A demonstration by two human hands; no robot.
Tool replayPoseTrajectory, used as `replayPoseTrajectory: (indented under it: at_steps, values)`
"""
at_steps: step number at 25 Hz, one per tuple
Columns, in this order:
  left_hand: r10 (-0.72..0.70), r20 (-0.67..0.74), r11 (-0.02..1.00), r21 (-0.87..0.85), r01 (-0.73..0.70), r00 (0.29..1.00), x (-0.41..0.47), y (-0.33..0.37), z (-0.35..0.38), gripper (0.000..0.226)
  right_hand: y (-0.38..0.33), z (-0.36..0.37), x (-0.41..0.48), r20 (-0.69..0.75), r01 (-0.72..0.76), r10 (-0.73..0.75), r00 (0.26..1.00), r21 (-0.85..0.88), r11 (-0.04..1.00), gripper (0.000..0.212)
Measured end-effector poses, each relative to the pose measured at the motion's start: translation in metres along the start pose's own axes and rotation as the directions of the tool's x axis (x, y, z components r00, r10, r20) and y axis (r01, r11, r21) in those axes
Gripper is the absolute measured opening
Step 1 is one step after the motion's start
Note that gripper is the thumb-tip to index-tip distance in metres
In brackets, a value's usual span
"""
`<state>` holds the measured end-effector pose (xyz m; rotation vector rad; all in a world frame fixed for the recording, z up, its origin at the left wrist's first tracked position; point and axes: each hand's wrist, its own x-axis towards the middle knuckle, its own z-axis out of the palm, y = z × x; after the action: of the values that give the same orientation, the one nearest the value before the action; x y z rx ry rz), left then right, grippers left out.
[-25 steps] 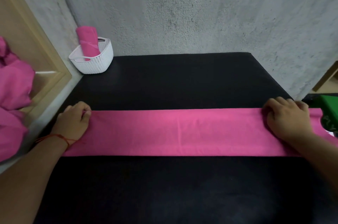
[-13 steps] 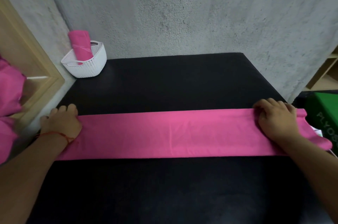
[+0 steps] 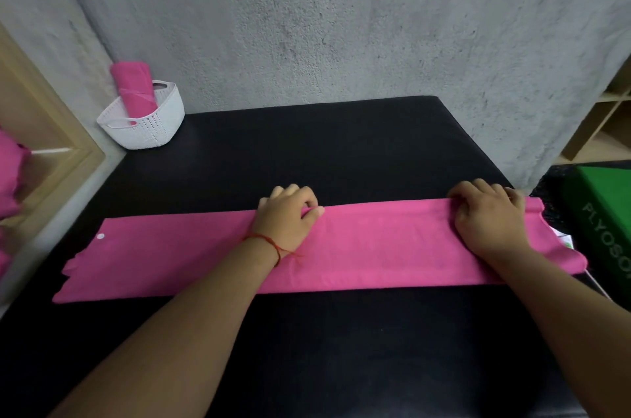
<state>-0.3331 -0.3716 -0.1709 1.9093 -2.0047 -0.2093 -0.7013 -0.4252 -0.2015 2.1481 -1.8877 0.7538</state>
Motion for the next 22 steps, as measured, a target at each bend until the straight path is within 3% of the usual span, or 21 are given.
replayPoseTrajectory:
  at_steps: [4, 8, 11, 13, 15, 17, 19, 22]
  values:
    - [0.005, -0.096, 0.997, -0.072, -0.012, 0.995, -0.004, -0.007, 0.013, 0.013, 0.003, -0.002, 0.000, 0.069, 0.032, -0.026, 0.997, -0.088, 0.996, 0.032]
    - [0.015, -0.126, 0.999, -0.047, -0.021, 0.992, -0.003, -0.004, 0.015, 0.011, 0.038, -0.022, 0.018, 0.211, 0.304, -0.271, 0.939, -0.142, 0.942, 0.036]
    - [0.004, -0.153, 1.000, -0.010, -0.006, 0.988, -0.002, -0.007, 0.019, 0.010, 0.074, -0.035, 0.041, 0.356, 0.259, -0.160, 0.921, -0.250, 0.933, 0.042]
    - [0.010, -0.157, 1.000, 0.010, -0.009, 0.988, -0.001, -0.005, 0.021, 0.010, 0.088, -0.037, 0.047, 0.327, 0.204, -0.073, 0.942, -0.388, 0.899, 0.045]
    - [0.006, -0.156, 0.999, 0.050, 0.002, 0.988, -0.003, -0.001, 0.020, 0.008, 0.075, -0.036, 0.046, 0.263, 0.180, -0.054, 0.963, -0.480, 0.859, 0.036]
    - [-0.038, -0.137, 0.980, 0.190, 0.064, 0.990, -0.005, 0.007, 0.016, 0.014, 0.031, -0.037, 0.036, 0.246, 0.186, -0.087, 0.965, -0.415, 0.890, 0.029]
    - [-0.071, -0.121, 0.942, 0.319, 0.106, 0.990, -0.006, 0.031, 0.012, 0.035, -0.032, -0.038, 0.016, 0.236, 0.166, -0.123, 0.964, -0.174, 0.971, 0.035]
    - [0.010, -0.059, 0.986, 0.167, 0.000, 0.998, -0.023, 0.085, 0.015, 0.048, -0.116, -0.030, -0.026, 0.395, 0.166, -0.214, 0.894, 0.151, 0.974, 0.056]
